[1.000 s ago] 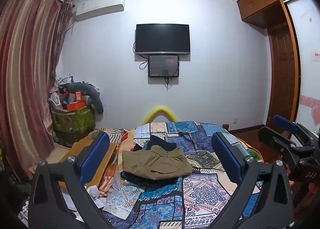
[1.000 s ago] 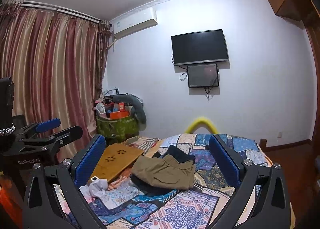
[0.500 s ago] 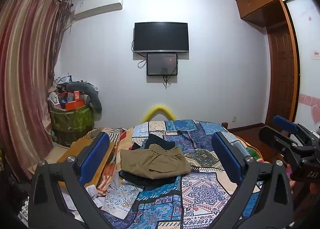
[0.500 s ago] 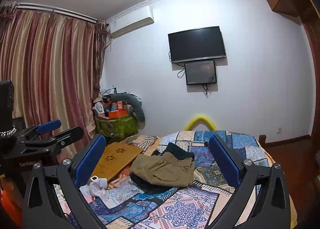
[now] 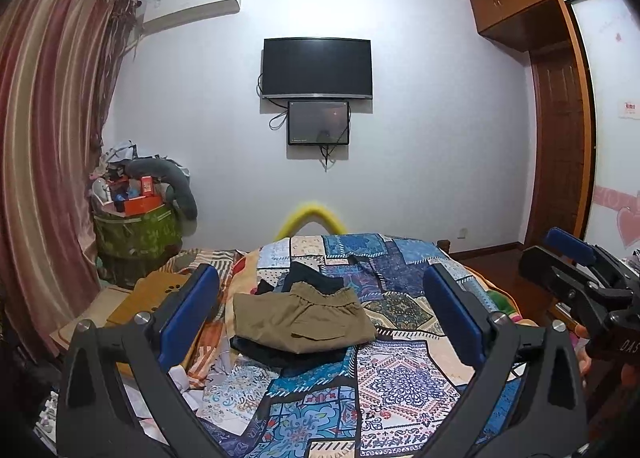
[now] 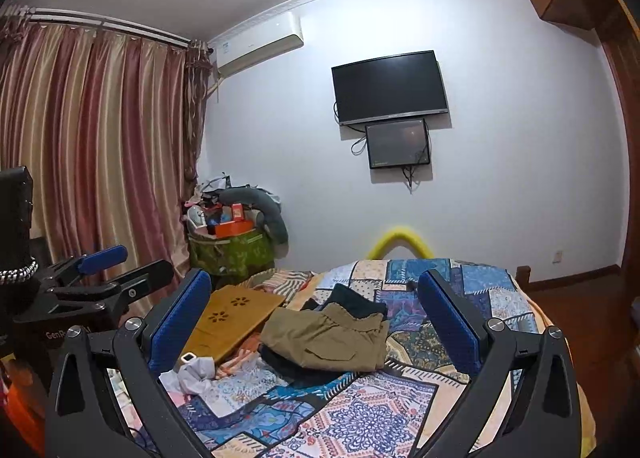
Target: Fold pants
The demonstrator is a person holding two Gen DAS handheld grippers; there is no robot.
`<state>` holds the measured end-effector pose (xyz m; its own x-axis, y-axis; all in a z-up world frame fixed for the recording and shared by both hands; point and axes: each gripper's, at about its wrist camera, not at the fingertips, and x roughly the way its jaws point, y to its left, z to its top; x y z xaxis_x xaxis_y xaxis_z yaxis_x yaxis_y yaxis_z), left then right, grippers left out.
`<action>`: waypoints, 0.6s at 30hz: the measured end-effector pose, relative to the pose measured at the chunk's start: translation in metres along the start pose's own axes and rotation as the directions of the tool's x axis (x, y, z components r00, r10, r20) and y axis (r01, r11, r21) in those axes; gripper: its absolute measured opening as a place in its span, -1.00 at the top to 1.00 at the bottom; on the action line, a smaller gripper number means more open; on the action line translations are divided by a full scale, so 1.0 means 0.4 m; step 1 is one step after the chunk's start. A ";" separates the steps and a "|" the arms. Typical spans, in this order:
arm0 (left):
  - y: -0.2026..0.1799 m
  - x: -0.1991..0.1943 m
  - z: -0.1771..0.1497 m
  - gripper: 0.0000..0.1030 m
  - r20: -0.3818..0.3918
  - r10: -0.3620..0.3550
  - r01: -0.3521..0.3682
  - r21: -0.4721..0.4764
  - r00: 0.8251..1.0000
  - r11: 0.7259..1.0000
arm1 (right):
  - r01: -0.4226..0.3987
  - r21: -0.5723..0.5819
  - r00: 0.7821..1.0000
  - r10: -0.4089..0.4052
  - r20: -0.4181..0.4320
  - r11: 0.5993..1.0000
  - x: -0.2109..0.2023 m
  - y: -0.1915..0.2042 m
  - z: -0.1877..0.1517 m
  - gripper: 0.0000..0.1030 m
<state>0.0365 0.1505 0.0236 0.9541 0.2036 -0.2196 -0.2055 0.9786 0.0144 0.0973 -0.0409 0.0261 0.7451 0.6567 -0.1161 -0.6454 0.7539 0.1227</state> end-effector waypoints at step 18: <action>-0.006 0.012 -0.009 -1.00 -0.011 -0.034 0.034 0.013 0.999 0.999 | 0.006 0.005 1.000 -0.006 0.000 1.000 0.001 -0.005 0.000 -1.00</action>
<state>0.0407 0.1491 0.0191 0.9580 0.1702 -0.2308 -0.1704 0.9852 0.0192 0.0990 -0.0423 0.0258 0.7487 0.6525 -0.1172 -0.6403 0.7576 0.1272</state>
